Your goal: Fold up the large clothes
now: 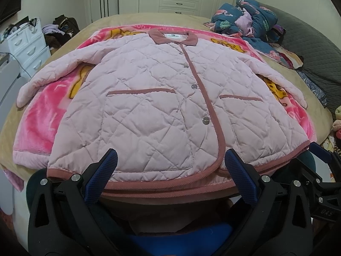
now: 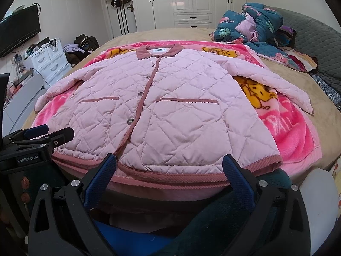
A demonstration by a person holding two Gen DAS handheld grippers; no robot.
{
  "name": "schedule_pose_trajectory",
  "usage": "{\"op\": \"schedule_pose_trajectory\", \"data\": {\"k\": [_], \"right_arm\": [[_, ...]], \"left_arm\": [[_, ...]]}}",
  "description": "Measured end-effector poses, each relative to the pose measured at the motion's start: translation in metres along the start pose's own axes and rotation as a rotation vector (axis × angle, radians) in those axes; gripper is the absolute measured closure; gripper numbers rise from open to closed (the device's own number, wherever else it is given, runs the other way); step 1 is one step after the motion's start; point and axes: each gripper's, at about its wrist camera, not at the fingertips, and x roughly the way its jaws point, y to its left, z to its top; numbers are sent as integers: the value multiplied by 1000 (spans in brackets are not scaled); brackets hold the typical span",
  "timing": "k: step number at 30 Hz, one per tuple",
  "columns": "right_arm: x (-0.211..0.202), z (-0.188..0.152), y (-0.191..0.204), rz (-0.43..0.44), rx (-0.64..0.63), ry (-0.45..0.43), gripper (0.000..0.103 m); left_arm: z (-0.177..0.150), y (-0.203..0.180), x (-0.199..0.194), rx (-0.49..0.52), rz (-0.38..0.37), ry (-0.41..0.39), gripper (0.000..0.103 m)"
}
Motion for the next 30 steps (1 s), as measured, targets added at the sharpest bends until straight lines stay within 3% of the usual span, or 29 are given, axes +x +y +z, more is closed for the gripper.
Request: {"op": "schedule_pose_trajectory", "data": {"k": [30], "right_arm": [[16, 12, 0, 20, 9, 23, 4]], "left_arm": [[10, 2, 2, 5, 11, -1, 9]]}}
